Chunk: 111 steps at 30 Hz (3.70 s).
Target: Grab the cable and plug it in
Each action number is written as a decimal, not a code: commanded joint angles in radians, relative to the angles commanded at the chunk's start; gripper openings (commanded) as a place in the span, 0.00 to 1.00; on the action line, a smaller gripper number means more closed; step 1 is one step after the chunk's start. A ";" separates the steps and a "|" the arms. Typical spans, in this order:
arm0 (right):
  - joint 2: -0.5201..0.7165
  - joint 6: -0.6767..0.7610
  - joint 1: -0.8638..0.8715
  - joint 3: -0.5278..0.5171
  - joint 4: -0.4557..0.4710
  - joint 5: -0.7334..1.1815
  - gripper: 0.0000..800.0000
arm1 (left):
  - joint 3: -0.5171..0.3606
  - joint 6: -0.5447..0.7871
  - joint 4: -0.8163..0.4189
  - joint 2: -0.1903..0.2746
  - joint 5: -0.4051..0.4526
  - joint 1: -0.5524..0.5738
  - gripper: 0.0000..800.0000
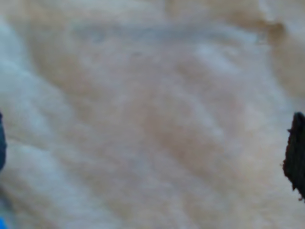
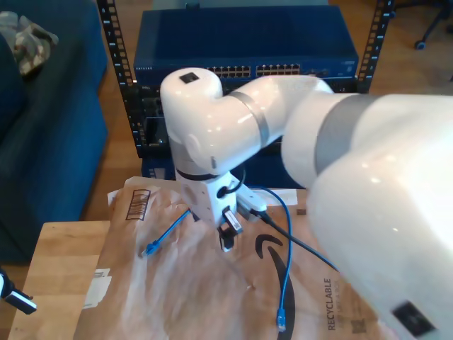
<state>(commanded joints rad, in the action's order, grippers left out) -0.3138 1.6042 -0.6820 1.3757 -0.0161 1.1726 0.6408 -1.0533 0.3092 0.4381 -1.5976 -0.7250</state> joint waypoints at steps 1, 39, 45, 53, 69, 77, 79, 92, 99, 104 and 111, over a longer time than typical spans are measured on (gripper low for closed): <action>-0.011 -0.002 -0.006 0.009 0.002 -0.002 1.00 | 0.000 -0.002 0.000 0.000 0.000 0.000 1.00; -0.290 -0.005 -0.046 0.256 0.000 -0.002 0.86 | -0.006 -0.011 0.000 -0.040 0.020 0.002 1.00; -0.292 0.002 -0.048 0.256 0.005 -0.002 0.56 | -0.003 -0.011 0.000 -0.040 0.018 0.002 1.00; -0.290 0.046 -0.046 0.261 0.006 -0.005 0.03 | -0.002 -0.011 0.000 -0.040 0.017 0.002 1.00; -0.041 0.250 0.048 0.107 0.002 0.006 0.00 | 0.075 -0.038 0.169 -0.078 -0.107 -0.002 1.00; 0.196 0.250 0.152 -0.117 -0.081 0.006 0.00 | 0.077 -0.038 0.272 -0.080 -0.133 -0.002 1.00; 0.242 0.252 0.166 -0.155 -0.110 0.008 0.00 | 0.075 -0.038 0.301 -0.083 -0.155 -0.002 1.00; 0.362 0.249 0.187 -0.281 -0.313 0.025 0.00 | 0.071 -0.034 0.430 -0.101 -0.212 -0.002 1.00; 0.388 0.250 0.186 -0.287 -0.440 0.061 0.00 | 0.075 -0.025 0.494 -0.112 -0.242 0.003 1.00; 0.417 0.252 0.181 -0.302 -0.471 0.060 0.00 | 0.087 -0.020 0.522 -0.127 -0.241 0.046 1.00; 0.430 0.279 0.175 -0.298 -0.539 0.061 0.00 | 0.127 -0.031 0.598 -0.127 -0.232 0.123 1.00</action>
<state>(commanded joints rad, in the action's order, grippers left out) 0.1158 1.8834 -0.5071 1.0781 -0.5547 1.2340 0.7681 -1.0840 0.9076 0.3107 -1.8293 -0.6022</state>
